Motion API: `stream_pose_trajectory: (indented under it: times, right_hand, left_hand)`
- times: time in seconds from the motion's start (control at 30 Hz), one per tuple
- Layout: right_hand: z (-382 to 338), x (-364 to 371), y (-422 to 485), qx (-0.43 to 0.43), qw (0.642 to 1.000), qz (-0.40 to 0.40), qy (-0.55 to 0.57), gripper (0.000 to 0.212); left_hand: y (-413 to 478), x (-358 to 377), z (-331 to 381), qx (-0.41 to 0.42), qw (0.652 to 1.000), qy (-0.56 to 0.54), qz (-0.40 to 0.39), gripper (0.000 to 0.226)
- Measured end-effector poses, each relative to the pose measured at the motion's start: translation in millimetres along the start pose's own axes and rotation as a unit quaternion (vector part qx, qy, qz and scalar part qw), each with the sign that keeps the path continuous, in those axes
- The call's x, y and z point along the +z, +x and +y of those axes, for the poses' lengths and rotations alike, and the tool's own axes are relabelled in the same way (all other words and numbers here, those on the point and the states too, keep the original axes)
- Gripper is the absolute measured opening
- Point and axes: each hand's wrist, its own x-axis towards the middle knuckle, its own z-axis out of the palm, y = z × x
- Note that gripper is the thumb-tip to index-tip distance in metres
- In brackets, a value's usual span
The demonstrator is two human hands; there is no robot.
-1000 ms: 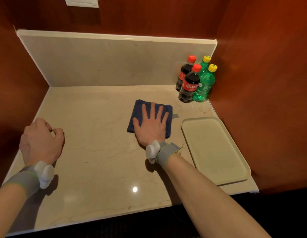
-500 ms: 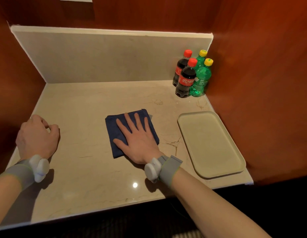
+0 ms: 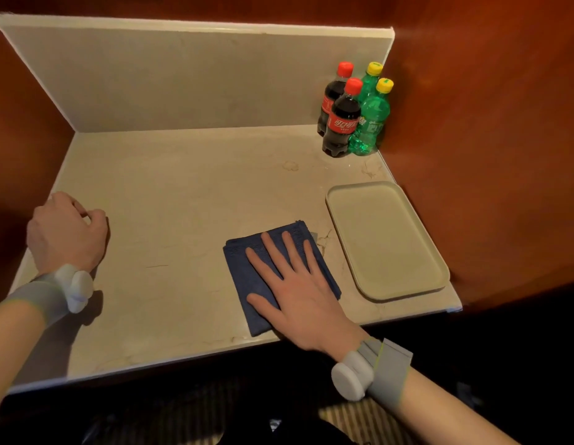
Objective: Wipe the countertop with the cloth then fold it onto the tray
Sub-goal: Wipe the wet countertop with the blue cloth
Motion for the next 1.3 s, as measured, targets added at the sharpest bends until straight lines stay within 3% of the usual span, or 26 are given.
stream_pose_trajectory:
  times: [0.4, 0.97, 1.3]
  right_hand:
    - [31, -7, 55, -0.025, 0.999, -0.024, 0.004, 0.073]
    - [67, -32, 181, 0.104, 0.994, -0.027, 0.023, 0.074]
    - [50, -24, 181, 0.166, 0.986, 0.002, -0.006, 0.071]
  left_hand:
    - [-2, 4, -1, 0.001, 1.000, -0.029, 0.002, 0.019]
    - [6, 10, -5, 0.004, 0.999, -0.032, 0.009, 0.016]
    - [8, 11, -4, 0.033, 0.999, -0.003, -0.008, 0.021]
